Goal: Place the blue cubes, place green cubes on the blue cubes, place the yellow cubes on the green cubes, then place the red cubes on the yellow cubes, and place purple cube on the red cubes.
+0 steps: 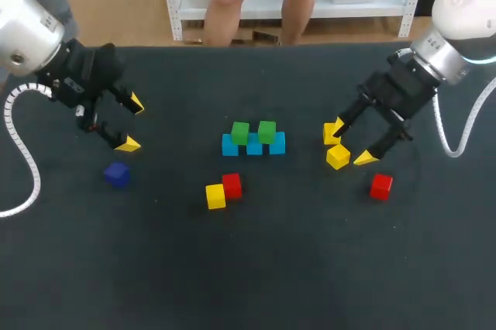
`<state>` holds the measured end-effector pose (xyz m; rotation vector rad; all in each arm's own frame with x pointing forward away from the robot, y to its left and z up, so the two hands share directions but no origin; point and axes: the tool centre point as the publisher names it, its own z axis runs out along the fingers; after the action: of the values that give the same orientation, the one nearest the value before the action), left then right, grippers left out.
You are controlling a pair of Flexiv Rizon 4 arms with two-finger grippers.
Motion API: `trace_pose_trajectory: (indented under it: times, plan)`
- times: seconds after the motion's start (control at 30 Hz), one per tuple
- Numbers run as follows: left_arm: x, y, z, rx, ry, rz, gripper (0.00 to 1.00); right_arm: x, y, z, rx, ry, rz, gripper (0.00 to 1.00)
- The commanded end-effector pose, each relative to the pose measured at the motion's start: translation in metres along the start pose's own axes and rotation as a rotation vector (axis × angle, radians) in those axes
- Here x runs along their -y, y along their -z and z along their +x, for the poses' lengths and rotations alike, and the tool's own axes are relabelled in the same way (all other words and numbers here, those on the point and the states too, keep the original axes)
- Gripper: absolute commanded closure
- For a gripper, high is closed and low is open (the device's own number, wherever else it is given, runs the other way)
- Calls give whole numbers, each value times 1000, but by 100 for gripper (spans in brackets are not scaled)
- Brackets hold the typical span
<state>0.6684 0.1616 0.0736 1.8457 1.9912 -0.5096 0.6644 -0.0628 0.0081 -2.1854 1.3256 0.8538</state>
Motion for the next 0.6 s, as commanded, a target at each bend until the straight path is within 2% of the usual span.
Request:
trace_pose_trajectory:
  times: [0.03,0.2,0.27,0.3,0.43,0.5,0.53,0.6]
  plan:
    - [1,0,2,5,-4,-2,0,7,-5,6,20,4,-23,37]
    - [1,0,2,5,-4,-2,0,9,-10,9,24,22,-51,39]
    - [1,0,2,5,-4,-2,0,10,-11,10,26,29,-61,44]
    - [1,0,2,5,-4,-2,0,10,-11,10,29,32,-64,53]
    - [1,0,2,5,-4,-2,0,11,-11,10,31,38,-69,60]
    - [1,0,2,5,-4,-2,0,11,-11,10,32,40,-70,93]
    - [1,0,2,5,-4,-2,0,11,-12,10,32,40,-70,100]
    - [1,0,2,5,-4,-2,0,11,-11,10,33,41,-69,100]
